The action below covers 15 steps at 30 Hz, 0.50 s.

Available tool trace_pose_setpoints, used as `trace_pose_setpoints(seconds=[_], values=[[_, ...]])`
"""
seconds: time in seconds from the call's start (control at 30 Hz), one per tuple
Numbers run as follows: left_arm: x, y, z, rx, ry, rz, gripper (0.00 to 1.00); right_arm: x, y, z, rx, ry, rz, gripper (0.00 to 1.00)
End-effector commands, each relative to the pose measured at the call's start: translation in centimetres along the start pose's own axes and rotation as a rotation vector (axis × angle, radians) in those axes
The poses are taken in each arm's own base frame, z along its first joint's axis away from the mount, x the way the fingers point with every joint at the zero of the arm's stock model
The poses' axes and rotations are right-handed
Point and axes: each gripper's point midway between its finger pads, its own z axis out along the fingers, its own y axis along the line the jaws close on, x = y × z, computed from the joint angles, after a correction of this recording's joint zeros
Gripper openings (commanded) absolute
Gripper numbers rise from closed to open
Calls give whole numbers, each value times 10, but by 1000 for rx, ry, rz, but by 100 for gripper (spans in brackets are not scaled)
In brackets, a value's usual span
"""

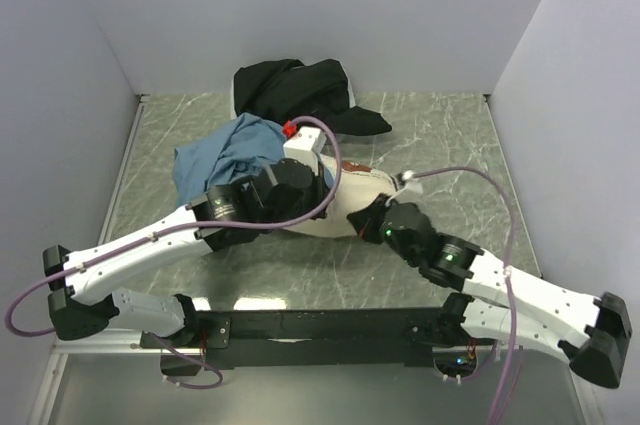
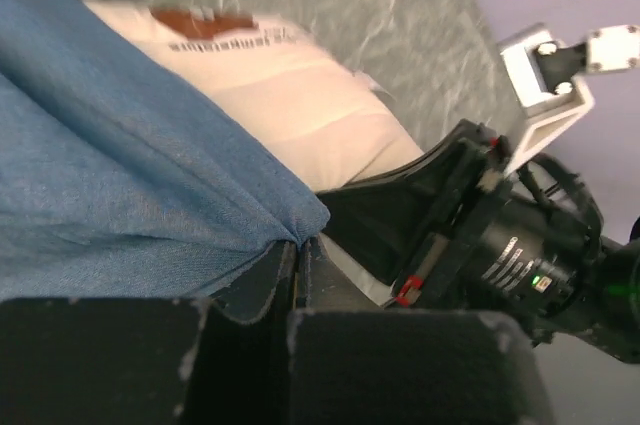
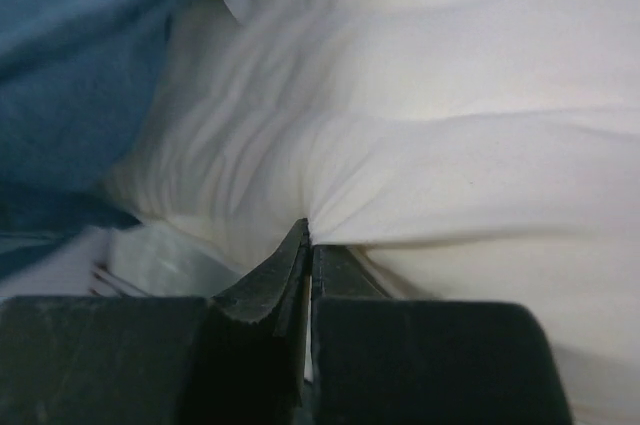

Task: Put the pillow into the pillowcase

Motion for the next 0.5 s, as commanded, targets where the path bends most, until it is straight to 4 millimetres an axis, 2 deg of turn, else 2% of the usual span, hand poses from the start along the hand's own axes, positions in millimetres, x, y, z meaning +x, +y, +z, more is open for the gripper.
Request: trace_pose_setpoints(seconds=[0.0, 0.03, 0.07, 0.13, 0.23, 0.27, 0.33, 0.37, 0.4, 0.43, 0.47], values=[[-1, -31, 7, 98, -21, -127, 1, 7, 44, -4, -96, 18, -25, 0], [-1, -24, 7, 61, -19, -113, 1, 12, 49, -9, -96, 33, -56, 0], [-6, -27, 7, 56, -23, -113, 1, -2, 60, -15, -108, -3, -65, 0], [-13, -24, 6, 26, -36, -91, 2, -12, 69, -24, -120, -12, -77, 0], [-34, -34, 3, 59, -51, -91, 5, -51, 103, -50, -205, -61, -59, 0], [-52, -38, 1, 69, -76, -103, 5, -57, 112, -57, -230, -64, -69, 0], [-70, -41, -2, 77, -92, -107, 4, -75, 136, -74, -297, -67, -61, 0], [-89, -42, -5, 84, -112, -119, 4, -78, 143, -76, -318, -65, -72, 0], [-97, -41, -6, 84, -121, -122, 4, -80, 153, -82, -352, -49, -77, 0], [-105, -39, -7, 81, -134, -127, 4, -94, 168, -93, -388, -59, -74, 0], [-117, -33, -4, 76, -149, -140, 5, -94, 175, -92, -398, -46, -90, 0]])
